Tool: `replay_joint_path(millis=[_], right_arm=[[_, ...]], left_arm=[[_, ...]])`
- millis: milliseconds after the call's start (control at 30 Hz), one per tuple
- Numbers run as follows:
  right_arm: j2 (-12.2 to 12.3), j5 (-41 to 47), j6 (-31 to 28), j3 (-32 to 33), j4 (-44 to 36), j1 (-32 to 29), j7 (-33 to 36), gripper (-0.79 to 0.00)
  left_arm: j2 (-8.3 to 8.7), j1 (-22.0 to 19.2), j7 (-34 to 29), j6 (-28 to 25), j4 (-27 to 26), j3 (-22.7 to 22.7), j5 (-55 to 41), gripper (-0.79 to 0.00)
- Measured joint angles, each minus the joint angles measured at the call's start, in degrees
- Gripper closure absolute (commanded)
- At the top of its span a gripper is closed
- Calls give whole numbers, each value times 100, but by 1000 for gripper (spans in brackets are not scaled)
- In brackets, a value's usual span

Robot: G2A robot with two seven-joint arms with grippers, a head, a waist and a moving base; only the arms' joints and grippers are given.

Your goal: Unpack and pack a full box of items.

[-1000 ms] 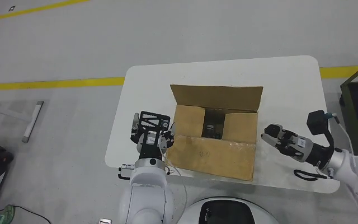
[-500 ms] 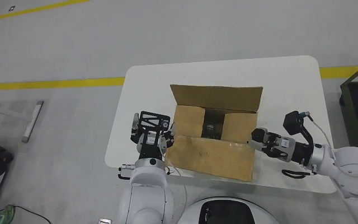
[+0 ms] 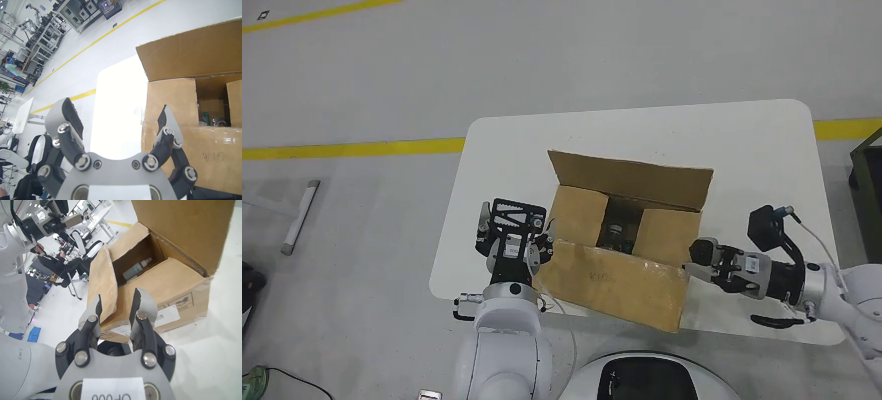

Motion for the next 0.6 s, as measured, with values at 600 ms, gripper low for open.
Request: replay_joint_path(millis=[600], right_arm=[[33, -95, 111, -440, 19, 89, 6, -376]], left_arm=[[0, 0, 0, 0, 0, 0, 0, -785]])
